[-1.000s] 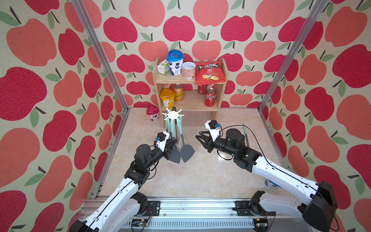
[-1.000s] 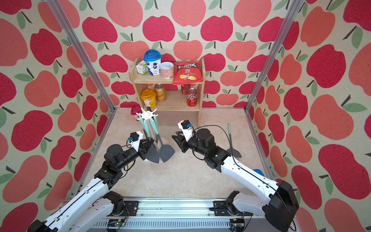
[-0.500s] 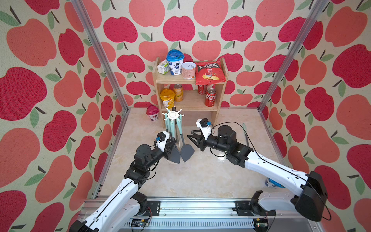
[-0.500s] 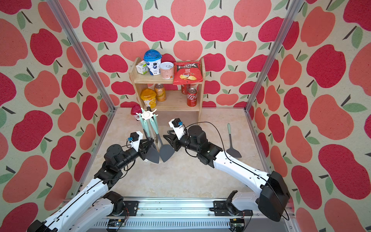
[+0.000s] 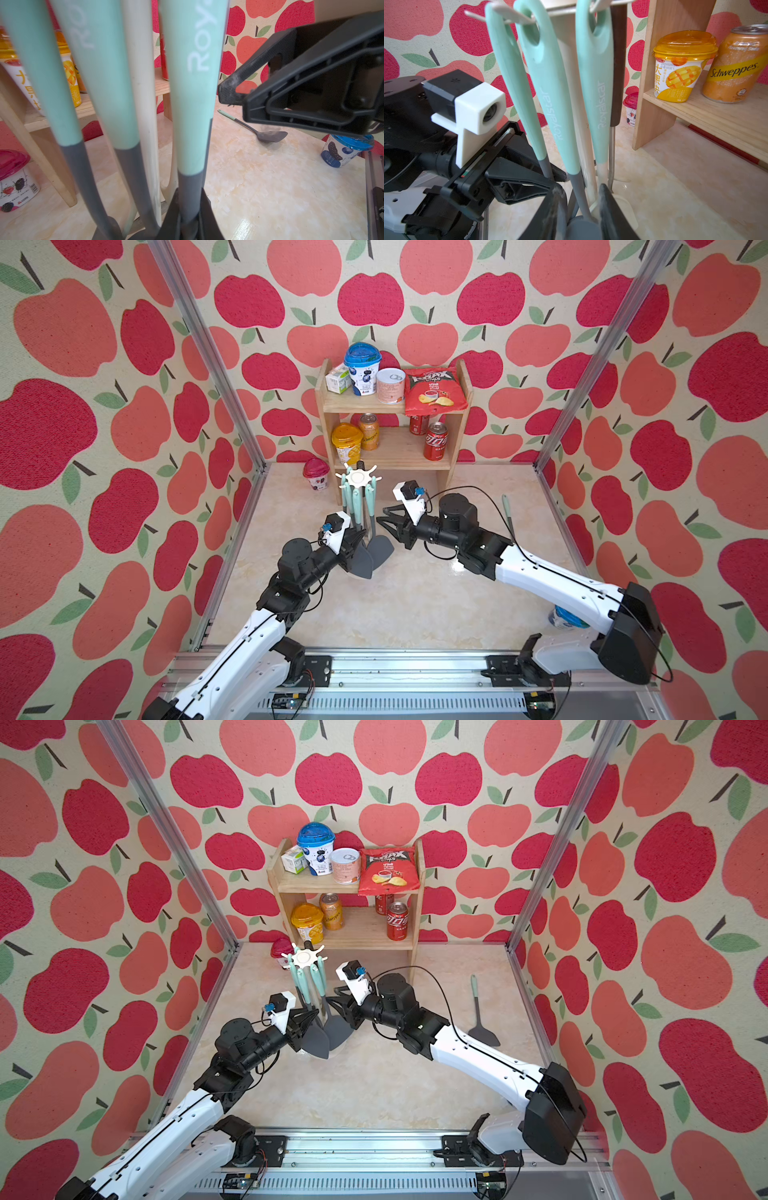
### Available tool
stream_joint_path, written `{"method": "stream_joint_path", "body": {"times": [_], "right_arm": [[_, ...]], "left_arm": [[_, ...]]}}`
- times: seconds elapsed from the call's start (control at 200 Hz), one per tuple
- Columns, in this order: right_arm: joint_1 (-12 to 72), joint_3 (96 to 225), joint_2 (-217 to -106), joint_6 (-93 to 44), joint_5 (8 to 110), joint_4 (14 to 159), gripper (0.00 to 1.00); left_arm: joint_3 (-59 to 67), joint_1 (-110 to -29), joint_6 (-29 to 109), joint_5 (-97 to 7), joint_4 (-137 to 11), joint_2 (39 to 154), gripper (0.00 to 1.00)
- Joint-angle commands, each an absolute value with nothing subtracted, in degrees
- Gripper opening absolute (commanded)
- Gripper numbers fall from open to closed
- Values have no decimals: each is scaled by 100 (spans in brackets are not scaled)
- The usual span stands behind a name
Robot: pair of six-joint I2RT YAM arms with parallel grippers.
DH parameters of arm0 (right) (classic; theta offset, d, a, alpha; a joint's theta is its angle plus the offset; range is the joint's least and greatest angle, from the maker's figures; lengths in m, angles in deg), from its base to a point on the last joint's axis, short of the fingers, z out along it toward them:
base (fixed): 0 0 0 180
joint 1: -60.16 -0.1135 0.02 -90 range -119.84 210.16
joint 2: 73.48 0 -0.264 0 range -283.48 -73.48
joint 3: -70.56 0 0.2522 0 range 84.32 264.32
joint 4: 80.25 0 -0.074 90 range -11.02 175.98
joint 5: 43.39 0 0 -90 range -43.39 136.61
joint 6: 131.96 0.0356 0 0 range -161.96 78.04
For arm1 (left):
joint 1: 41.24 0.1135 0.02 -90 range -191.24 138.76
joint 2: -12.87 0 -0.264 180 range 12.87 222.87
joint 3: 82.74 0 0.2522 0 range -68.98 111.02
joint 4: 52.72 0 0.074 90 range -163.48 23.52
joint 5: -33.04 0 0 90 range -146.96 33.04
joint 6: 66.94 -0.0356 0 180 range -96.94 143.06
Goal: Take the spatula off the kitchen utensil rack
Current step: Take off the spatula from the rack.
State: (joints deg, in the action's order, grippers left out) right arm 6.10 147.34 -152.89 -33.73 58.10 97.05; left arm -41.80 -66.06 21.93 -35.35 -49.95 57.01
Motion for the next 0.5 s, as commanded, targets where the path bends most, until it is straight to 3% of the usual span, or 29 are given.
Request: {"method": "stream_joint_path", "body": {"times": [0.0, 0.495], "right_arm": [[550, 14994, -15386, -3514, 5831, 9785, 35], [459, 15322, -15776, -3725, 5797, 9732, 33]], "left_arm": [[-4096, -6637, 2118, -3551, -5440, 5700, 0], [-4099, -6637, 2114, -3551, -5471, 5716, 0]]}}
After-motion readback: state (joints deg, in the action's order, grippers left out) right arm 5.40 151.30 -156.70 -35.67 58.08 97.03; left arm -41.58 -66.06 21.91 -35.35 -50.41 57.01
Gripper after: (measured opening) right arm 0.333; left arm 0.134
